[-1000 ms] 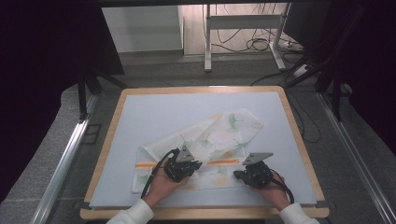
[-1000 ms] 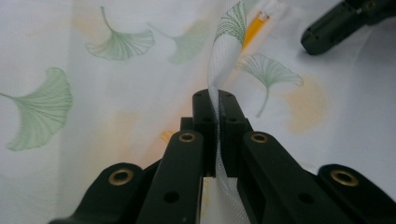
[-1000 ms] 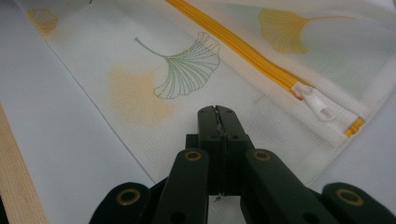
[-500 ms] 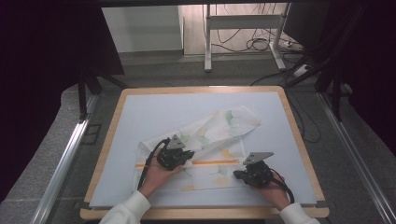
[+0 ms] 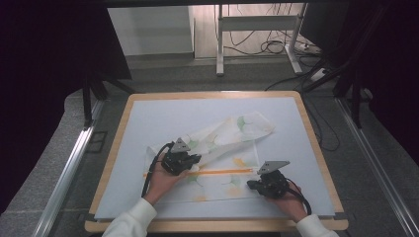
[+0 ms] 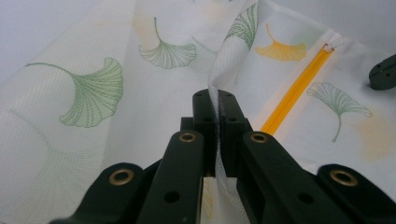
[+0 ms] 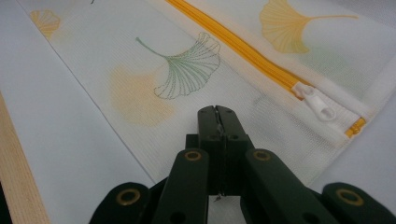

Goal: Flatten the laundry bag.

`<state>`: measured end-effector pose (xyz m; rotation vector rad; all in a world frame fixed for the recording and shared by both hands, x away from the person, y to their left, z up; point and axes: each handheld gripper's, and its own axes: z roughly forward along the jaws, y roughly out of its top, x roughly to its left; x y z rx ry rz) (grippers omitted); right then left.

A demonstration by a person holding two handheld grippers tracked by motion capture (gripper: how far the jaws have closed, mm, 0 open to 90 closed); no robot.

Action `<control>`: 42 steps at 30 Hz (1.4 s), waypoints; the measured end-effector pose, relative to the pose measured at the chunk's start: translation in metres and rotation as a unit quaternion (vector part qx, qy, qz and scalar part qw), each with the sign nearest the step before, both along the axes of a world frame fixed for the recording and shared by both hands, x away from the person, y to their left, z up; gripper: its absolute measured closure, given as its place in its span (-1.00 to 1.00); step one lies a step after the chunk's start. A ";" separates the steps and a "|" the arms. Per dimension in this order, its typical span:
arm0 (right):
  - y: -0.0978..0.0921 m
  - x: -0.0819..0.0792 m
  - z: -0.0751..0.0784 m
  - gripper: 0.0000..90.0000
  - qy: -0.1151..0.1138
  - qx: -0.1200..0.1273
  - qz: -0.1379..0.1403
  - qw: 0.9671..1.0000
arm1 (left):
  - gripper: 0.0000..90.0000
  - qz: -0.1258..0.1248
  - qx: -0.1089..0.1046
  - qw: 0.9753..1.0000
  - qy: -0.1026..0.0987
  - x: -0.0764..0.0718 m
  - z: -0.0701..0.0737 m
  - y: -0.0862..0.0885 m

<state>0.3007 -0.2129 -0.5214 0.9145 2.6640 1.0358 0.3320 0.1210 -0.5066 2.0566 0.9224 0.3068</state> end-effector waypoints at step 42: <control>0.000 0.000 0.000 0.98 -0.006 -0.003 0.003 1.000 | 0.98 0.052 -0.015 0.999 -0.005 0.045 0.020 0.045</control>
